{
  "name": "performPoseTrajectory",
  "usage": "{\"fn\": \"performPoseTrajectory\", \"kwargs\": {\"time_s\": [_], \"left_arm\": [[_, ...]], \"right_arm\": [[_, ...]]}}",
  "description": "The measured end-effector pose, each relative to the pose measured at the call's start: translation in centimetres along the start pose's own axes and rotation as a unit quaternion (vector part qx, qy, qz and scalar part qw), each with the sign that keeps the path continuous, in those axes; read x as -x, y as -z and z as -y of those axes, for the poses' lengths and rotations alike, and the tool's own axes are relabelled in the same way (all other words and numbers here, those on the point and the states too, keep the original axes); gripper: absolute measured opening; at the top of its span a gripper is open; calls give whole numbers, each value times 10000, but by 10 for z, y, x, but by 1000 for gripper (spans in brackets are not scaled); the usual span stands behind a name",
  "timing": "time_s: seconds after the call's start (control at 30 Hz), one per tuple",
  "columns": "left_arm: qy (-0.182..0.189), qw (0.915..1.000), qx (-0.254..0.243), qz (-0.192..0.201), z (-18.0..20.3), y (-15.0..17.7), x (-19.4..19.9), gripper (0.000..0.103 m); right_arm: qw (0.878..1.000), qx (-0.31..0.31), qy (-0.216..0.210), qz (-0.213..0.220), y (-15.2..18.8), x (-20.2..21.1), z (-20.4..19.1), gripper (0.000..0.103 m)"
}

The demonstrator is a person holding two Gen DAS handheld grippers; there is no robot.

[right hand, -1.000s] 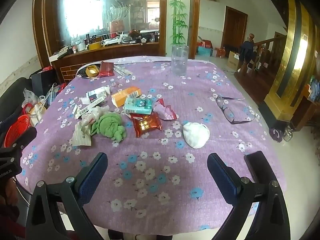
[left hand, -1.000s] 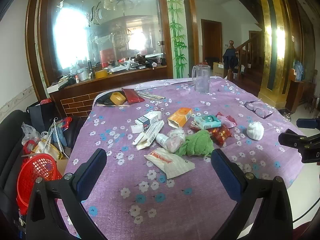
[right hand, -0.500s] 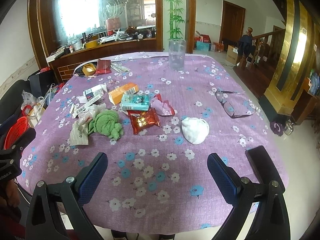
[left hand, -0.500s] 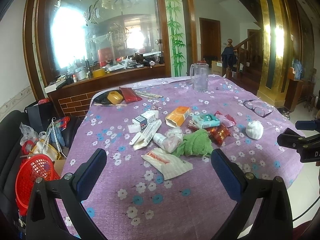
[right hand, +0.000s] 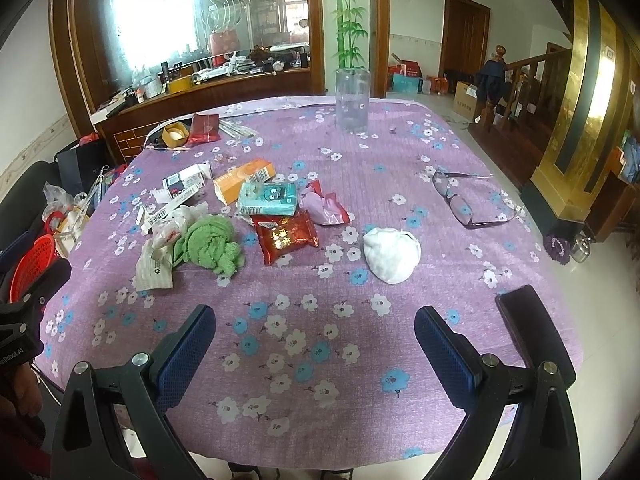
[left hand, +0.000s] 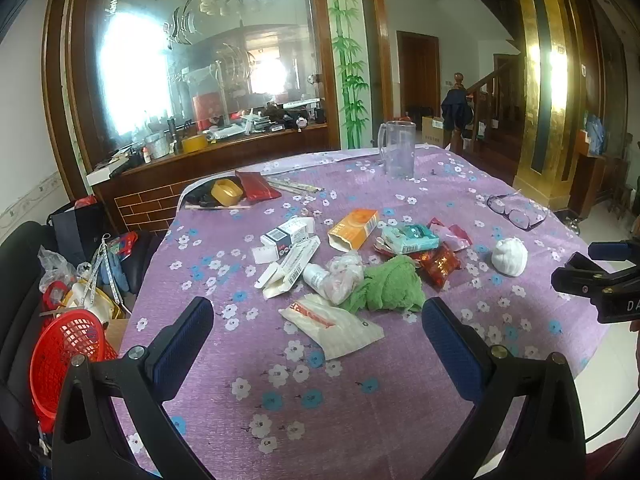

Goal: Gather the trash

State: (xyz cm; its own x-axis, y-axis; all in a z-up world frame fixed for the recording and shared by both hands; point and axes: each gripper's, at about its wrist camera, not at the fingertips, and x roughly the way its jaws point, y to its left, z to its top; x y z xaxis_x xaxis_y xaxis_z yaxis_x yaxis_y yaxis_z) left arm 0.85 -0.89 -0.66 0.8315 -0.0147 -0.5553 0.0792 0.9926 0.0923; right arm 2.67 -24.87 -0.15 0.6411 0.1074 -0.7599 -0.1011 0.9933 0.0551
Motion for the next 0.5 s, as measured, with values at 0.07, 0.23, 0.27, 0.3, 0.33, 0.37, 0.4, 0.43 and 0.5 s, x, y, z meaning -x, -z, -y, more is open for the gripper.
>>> {"fn": "performPoseTrajectory", "kwargs": {"time_s": [0.07,0.23,0.27,0.3,0.33,0.37,0.4,0.43,0.5], "left_arm": [[-23,10000,-43,-22,1,-1,-3,103],[-132,9996,-207,-126,5,0,-7,103],[-165,9994,-247,-155,5,0,-7,103],[-262,9986,-396,-231,6,-1,-7,103],[-283,9984,-423,-257,6,-2,-8,103],[-297,9982,-433,-273,6,-2,-8,103],[-338,9978,-481,-295,6,-3,-8,103],[-340,9979,-469,-288,6,-4,-9,103],[-300,9985,-369,-273,5,-3,-11,103]], "right_arm": [[10000,-10,-6,-9,0,-2,1,101],[10000,-36,-36,-71,1,-8,2,101],[9999,-42,-48,-84,1,-9,3,101],[9999,-47,-63,-96,1,-10,3,101],[9999,-51,-75,-106,1,-11,3,101],[9999,-54,-85,-116,0,-12,4,101],[9999,-55,-93,-123,0,-13,5,101],[9998,-60,-106,-128,0,-14,5,101],[9998,-64,-112,-133,-1,-14,6,101]]}}
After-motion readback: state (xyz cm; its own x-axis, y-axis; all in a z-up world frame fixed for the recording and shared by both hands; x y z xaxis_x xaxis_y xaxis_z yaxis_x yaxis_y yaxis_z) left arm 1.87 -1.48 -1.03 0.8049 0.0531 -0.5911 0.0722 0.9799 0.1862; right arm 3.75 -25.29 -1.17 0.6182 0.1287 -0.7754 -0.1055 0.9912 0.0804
